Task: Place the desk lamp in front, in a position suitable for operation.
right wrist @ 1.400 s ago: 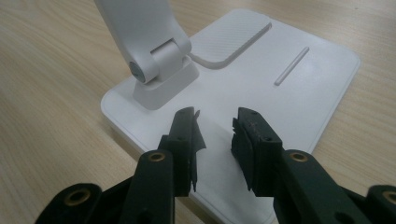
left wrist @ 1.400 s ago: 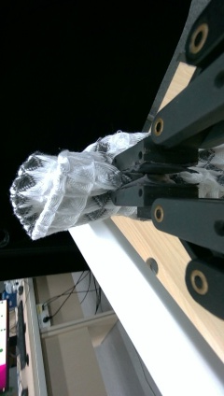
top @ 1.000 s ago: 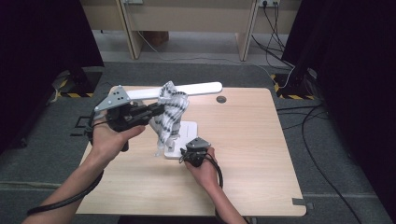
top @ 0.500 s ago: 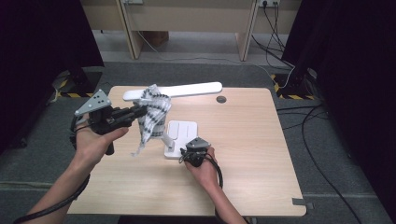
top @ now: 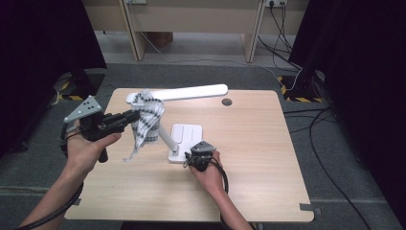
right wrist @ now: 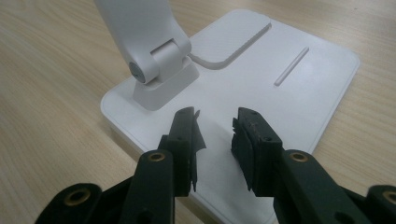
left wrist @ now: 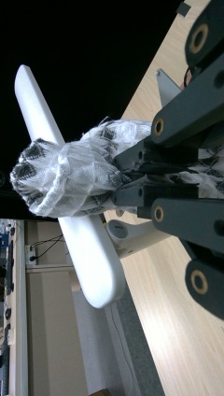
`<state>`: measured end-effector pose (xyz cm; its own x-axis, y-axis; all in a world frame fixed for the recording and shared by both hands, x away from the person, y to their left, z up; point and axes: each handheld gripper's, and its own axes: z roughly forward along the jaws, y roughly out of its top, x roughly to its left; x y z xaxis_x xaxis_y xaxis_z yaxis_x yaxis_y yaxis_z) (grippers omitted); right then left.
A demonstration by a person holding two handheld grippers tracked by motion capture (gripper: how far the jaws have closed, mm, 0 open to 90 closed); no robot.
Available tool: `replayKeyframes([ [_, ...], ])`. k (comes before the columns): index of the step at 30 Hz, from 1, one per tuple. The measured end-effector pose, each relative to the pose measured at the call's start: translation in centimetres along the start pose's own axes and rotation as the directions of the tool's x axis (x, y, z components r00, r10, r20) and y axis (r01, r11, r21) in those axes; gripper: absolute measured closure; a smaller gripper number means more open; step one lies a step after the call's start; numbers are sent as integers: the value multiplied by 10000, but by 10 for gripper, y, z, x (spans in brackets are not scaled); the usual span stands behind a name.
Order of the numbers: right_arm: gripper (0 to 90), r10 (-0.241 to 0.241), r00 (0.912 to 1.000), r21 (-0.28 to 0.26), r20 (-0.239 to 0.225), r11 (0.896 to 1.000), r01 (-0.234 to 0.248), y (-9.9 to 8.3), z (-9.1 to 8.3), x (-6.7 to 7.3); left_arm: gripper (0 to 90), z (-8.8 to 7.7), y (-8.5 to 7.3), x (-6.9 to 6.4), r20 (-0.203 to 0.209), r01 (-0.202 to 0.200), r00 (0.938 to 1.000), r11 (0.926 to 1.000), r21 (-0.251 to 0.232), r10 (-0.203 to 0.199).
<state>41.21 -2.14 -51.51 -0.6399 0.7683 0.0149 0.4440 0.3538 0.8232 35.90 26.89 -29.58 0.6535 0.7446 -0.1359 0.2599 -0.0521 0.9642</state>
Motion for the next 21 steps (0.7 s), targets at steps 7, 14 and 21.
replayKeyframes([
  [7,686,-21,10000,-5,-3,10000,21,0,0,0,838,6,1,-19,623,-127,9980,9999,-71,132],
  [14,686,-12,10000,-9,4,10000,12,0,0,0,838,28,6,-38,1113,-379,9931,9993,22,374],
  [21,686,5,10000,0,-10,10000,-5,0,0,0,838,53,4,-57,1457,-539,9880,9984,186,506],
])
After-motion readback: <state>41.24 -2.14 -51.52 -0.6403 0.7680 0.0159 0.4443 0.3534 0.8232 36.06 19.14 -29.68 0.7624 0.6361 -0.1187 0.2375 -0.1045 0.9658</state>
